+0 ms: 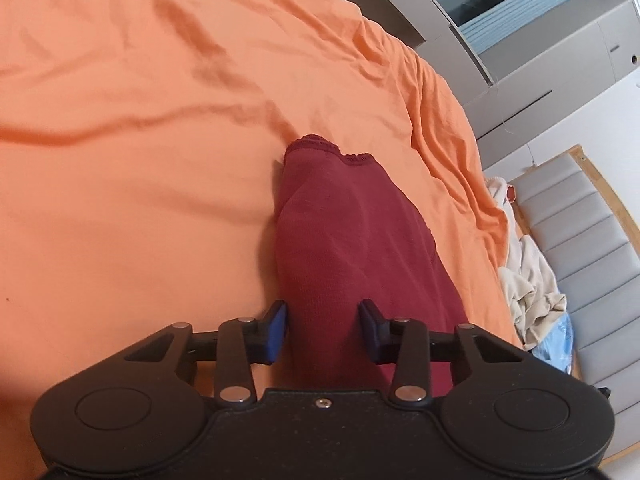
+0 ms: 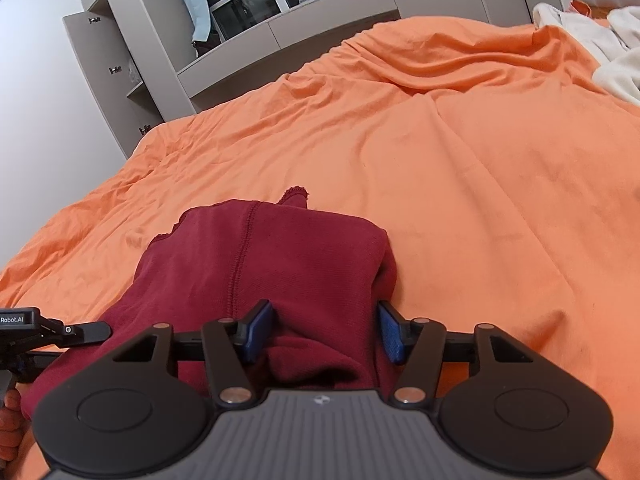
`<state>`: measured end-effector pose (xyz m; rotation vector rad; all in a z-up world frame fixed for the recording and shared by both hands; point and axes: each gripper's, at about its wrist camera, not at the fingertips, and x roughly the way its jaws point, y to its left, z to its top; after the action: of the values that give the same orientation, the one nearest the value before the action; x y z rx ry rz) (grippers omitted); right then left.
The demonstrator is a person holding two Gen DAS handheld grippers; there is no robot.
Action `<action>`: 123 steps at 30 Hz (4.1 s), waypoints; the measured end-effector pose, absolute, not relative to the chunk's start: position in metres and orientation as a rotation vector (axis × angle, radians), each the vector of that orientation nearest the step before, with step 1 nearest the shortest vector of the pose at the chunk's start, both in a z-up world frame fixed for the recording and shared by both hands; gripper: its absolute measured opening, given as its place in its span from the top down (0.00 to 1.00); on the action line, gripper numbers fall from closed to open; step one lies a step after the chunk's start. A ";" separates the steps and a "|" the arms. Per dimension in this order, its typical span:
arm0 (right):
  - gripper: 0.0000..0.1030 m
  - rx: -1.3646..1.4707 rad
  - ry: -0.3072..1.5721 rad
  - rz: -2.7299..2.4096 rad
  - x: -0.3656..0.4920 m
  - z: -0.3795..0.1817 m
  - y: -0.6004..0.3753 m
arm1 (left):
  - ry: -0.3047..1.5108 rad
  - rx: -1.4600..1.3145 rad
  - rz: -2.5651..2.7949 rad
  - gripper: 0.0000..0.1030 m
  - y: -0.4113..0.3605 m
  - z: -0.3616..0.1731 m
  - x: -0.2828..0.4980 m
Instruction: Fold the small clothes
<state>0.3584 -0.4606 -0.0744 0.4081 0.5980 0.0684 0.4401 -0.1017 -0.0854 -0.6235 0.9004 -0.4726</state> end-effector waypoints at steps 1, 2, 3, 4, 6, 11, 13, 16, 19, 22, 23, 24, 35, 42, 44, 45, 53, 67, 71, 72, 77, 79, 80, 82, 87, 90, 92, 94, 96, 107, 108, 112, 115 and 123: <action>0.46 0.396 0.593 0.068 0.358 -0.074 -0.459 | 0.898 -0.601 -0.470 0.61 -0.105 -0.084 0.440; 0.48 0.382 0.588 0.068 0.357 -0.073 -0.456 | 0.894 -0.576 -0.468 0.63 -0.107 -0.081 0.439; 0.52 0.365 0.583 0.068 0.356 -0.071 -0.454 | 0.888 -0.548 -0.464 0.65 -0.110 -0.079 0.438; 0.57 0.345 0.577 0.065 0.355 -0.070 -0.451 | 0.880 -0.511 -0.459 0.66 -0.115 -0.075 0.437; 0.64 0.305 0.562 0.055 0.353 -0.066 -0.445 | 0.855 -0.426 -0.454 0.69 -0.122 -0.066 0.433; 0.81 0.185 0.508 0.034 0.346 -0.051 -0.427 | 0.752 -0.250 -0.455 0.74 -0.138 -0.043 0.419; 0.83 0.136 0.471 0.029 0.342 -0.042 -0.418 | 0.713 -0.212 -0.462 0.75 -0.140 -0.035 0.414; 0.84 0.101 0.426 0.047 0.336 -0.025 -0.406 | 0.668 -0.184 -0.480 0.76 -0.142 -0.024 0.407; 0.85 0.091 0.382 0.065 0.334 -0.009 -0.394 | 0.626 -0.171 -0.495 0.76 -0.140 -0.012 0.400; 0.85 0.066 0.358 0.089 0.336 0.002 -0.376 | 0.571 -0.137 -0.482 0.77 -0.137 0.002 0.393; 0.85 0.065 0.355 0.098 0.337 0.004 -0.370 | 0.546 -0.123 -0.472 0.77 -0.134 0.008 0.390; 0.85 0.069 0.356 0.111 0.339 0.007 -0.365 | 0.524 -0.112 -0.460 0.77 -0.131 0.014 0.388; 0.86 0.057 0.416 0.263 0.363 0.003 -0.295 | 0.440 -0.075 -0.290 0.77 -0.059 0.041 0.368; 0.87 0.002 0.485 0.215 0.371 -0.021 -0.272 | 0.525 -0.035 -0.241 0.77 -0.031 0.015 0.371; 0.87 0.017 0.504 0.191 0.373 -0.027 -0.275 | 0.546 -0.008 -0.224 0.77 -0.027 0.004 0.374; 0.87 0.022 0.511 0.182 0.374 -0.029 -0.276 | 0.554 -0.002 -0.222 0.76 -0.025 0.001 0.376; 0.86 0.007 0.538 0.135 0.377 -0.037 -0.275 | 0.574 -0.017 -0.244 0.75 -0.017 -0.006 0.382; 0.71 -0.006 0.547 0.088 0.377 -0.037 -0.274 | 0.614 -0.008 -0.221 0.67 -0.022 -0.011 0.388; 0.55 -0.002 0.548 0.069 0.375 -0.036 -0.276 | 0.620 0.005 -0.202 0.56 -0.025 -0.011 0.389; 0.48 -0.003 0.549 0.060 0.374 -0.036 -0.277 | 0.621 0.009 -0.193 0.48 -0.025 -0.011 0.389; 0.14 -0.002 0.539 0.039 0.367 -0.028 -0.281 | 0.605 0.024 -0.159 0.24 -0.025 -0.008 0.385; 0.07 0.001 0.533 0.046 0.359 -0.024 -0.283 | 0.596 0.024 -0.145 0.15 -0.023 -0.006 0.383; 0.06 0.001 0.532 0.053 0.354 -0.022 -0.283 | 0.592 0.023 -0.137 0.14 -0.021 -0.006 0.383; 0.02 0.003 0.531 0.058 0.346 -0.019 -0.284 | 0.586 0.020 -0.119 0.09 -0.017 -0.004 0.380; 0.00 0.043 0.522 0.120 0.325 -0.014 -0.281 | 0.593 -0.004 -0.094 0.03 -0.009 -0.003 0.373; 0.00 0.027 0.519 0.169 0.313 -0.012 -0.269 | 0.599 -0.014 -0.093 0.01 -0.007 -0.004 0.365; 0.00 -0.006 0.535 0.213 0.306 -0.015 -0.258 | 0.594 -0.014 -0.085 0.01 -0.007 -0.005 0.358; 0.00 -0.084 0.560 0.228 0.302 -0.021 -0.245 | 0.590 -0.009 -0.074 0.01 -0.008 -0.007 0.351; 0.00 -0.176 0.575 0.192 0.300 -0.030 -0.236 | 0.592 -0.002 -0.068 0.01 -0.009 -0.010 0.347; 0.00 -0.203 0.566 0.104 0.292 -0.038 -0.242 | 0.552 0.045 -0.052 0.01 -0.017 -0.008 0.318; 0.00 -0.207 0.559 0.097 0.290 -0.038 -0.242 | 0.548 0.047 -0.057 0.01 -0.017 -0.007 0.314; 0.00 -0.219 0.524 0.067 0.282 -0.036 -0.245 | 0.525 0.063 -0.065 0.01 -0.016 0.000 0.300; 0.00 -0.213 0.487 0.025 0.276 -0.032 -0.249 | 0.509 0.056 -0.072 0.01 -0.013 0.006 0.290; 0.00 -0.019 0.350 0.062 0.235 -0.005 -0.274 | 0.487 0.023 -0.077 0.01 -0.013 0.012 0.260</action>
<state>0.2353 -0.2737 -0.0045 -0.0193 0.3501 0.0625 0.2601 -0.0126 0.0115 0.0234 0.4874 -0.0769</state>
